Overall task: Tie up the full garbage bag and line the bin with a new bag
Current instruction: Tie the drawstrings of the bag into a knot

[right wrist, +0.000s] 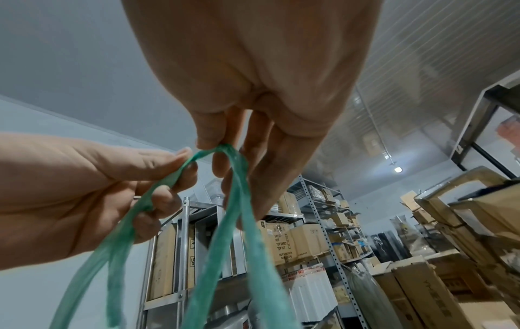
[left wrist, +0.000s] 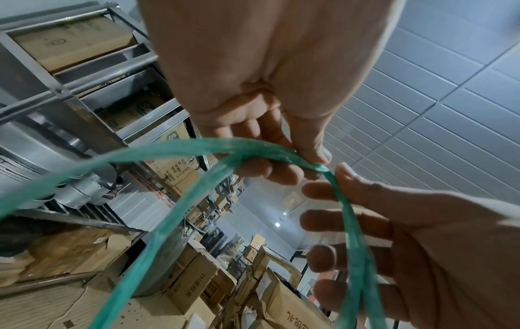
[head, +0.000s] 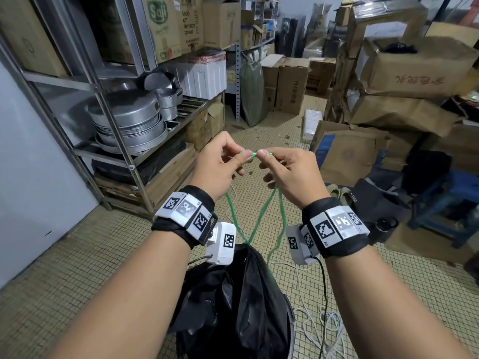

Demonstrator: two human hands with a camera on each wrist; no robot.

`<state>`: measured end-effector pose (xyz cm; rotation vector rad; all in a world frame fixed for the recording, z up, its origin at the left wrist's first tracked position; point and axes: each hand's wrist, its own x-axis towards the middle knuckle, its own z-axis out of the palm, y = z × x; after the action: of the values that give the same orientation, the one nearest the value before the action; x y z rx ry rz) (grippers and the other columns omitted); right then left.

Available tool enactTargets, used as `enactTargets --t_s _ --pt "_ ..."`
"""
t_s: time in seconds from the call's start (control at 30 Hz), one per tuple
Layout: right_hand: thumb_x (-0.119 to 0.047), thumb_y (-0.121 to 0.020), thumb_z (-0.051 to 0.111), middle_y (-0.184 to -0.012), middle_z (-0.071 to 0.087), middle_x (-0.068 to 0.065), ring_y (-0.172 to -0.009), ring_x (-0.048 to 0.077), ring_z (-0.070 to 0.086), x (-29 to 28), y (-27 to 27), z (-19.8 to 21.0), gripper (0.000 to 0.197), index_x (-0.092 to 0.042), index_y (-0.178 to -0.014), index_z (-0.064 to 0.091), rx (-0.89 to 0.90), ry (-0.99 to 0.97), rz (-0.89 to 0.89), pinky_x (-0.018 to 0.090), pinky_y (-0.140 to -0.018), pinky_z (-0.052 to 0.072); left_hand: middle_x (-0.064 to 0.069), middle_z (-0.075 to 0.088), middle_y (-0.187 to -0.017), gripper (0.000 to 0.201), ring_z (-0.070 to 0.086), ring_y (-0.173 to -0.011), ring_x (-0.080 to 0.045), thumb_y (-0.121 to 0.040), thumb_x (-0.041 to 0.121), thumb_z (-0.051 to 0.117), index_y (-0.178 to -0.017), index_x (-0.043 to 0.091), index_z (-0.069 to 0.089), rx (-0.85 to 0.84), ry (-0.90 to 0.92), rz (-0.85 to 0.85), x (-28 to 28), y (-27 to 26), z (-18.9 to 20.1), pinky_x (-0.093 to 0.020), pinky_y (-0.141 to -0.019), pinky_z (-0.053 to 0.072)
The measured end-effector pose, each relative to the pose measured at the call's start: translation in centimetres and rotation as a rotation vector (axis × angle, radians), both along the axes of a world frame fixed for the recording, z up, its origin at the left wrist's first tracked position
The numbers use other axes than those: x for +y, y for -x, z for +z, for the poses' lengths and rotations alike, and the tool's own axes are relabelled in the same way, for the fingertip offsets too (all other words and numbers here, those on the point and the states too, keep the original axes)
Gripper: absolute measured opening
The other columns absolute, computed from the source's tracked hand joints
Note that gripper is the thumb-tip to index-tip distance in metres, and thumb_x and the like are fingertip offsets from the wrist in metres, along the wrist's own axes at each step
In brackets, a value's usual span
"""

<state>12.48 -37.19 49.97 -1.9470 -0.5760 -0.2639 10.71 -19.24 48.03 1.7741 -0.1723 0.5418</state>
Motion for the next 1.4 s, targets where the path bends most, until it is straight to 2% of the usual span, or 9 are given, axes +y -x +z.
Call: enactTargets --t_s 0.2,0.3,0.4,0.53,0.8,0.97,1.07,1.2,1.4 --pt "-0.040 -0.097 0.062 -0.080 0.073 -0.003 -0.068 0.020 0.071 -0.2 -0.5 -0.3 0.025 -0.021 -0.099 0.080 0.040 0.004 -0.057 0.040 -0.056 0.061 0.008 0.065 -0.072 0.021 0.062 -0.064 -0.008 -0.091 0.022 0.072 -0.080 0.019 0.054 -0.016 -0.094 0.122 -0.4 -0.2 -0.1 -0.022 -0.060 0.049" --pt "-0.043 -0.097 0.060 -0.076 0.072 -0.008 -0.063 0.005 0.063 -0.2 -0.8 -0.4 0.026 -0.026 -0.093 0.079 0.007 0.055 -0.078 0.022 -0.055 0.049 0.010 0.062 -0.072 0.019 0.059 -0.068 -0.007 -0.092 0.027 0.069 -0.082 0.022 0.054 -0.026 -0.197 0.189 -0.6 0.0 -0.1 -0.023 -0.063 0.046" --pt "-0.045 -0.098 0.057 -0.069 0.071 -0.008 -0.058 -0.003 0.053 -0.4 -0.8 -0.7 0.030 -0.029 -0.084 0.078 -0.032 0.106 -0.076 0.014 -0.057 0.036 0.015 0.061 -0.071 0.020 0.055 -0.064 0.002 -0.092 0.038 0.067 -0.084 0.027 0.052 -0.025 -0.377 0.324 -0.6 0.7 -0.1 -0.010 -0.056 0.034" --pt "-0.044 -0.097 0.059 -0.071 0.072 -0.009 -0.064 -0.004 0.058 -0.4 -0.8 -1.1 0.027 -0.030 -0.087 0.078 -0.018 0.074 -0.075 0.008 -0.057 0.037 0.018 0.061 -0.074 0.018 0.057 -0.073 0.002 -0.092 0.038 0.066 -0.085 0.027 0.053 -0.060 -0.452 0.312 -0.4 1.1 -0.1 -0.009 -0.059 0.034" --pt "-0.039 -0.097 0.062 -0.084 0.075 -0.010 -0.058 -0.013 0.055 -0.9 -1.8 -1.9 0.026 -0.021 -0.101 0.080 0.066 0.029 -0.109 0.018 -0.066 0.043 0.013 0.071 -0.087 0.019 0.065 -0.079 -0.003 -0.094 0.029 0.066 -0.083 0.029 0.051 -0.018 -0.278 0.261 1.7 1.1 -1.8 -0.031 -0.068 0.051" --pt "-0.035 -0.097 0.063 -0.080 0.076 0.004 -0.053 0.011 0.060 -1.6 -2.1 -2.7 0.027 -0.015 -0.090 0.080 0.133 -0.064 -0.143 0.028 -0.049 0.051 0.012 0.072 -0.085 0.015 0.069 -0.068 -0.008 -0.094 0.021 0.067 -0.085 0.023 0.055 -0.035 -0.099 0.308 3.0 1.0 -2.9 -0.038 -0.065 0.060" --pt "-0.031 -0.097 0.064 -0.082 0.075 0.012 -0.057 0.015 0.064 -1.9 -2.2 -3.1 0.027 -0.010 -0.087 0.078 0.190 -0.127 -0.116 0.038 -0.055 0.057 0.013 0.073 -0.087 0.020 0.071 -0.074 -0.005 -0.093 0.024 0.067 -0.082 0.034 0.054 -0.044 -0.081 0.330 3.5 1.2 -3.2 -0.036 -0.068 0.059" --pt "-0.025 -0.097 0.064 -0.080 0.075 0.008 -0.070 0.018 0.069 -1.7 -2.3 -3.5 0.020 -0.015 -0.086 0.079 0.259 -0.213 -0.105 0.040 -0.067 0.058 -0.001 0.077 -0.095 0.014 0.074 -0.086 -0.026 -0.093 0.033 0.065 -0.087 0.034 0.053 -0.013 0.141 0.270 3.3 1.3 -3.4 -0.057 -0.080 0.058" --pt "-0.017 -0.099 0.060 -0.083 0.074 0.009 -0.083 0.020 0.072 -1.7 -2.0 -3.5 0.018 -0.009 -0.092 0.075 0.422 -0.515 -0.052 0.036 -0.078 0.057 -0.019 0.076 -0.097 0.011 0.073 -0.100 -0.036 -0.099 0.008 0.053 -0.096 0.011 0.042 -0.052 0.616 0.051 2.5 1.3 -3.3 -0.039 -0.079 0.060"
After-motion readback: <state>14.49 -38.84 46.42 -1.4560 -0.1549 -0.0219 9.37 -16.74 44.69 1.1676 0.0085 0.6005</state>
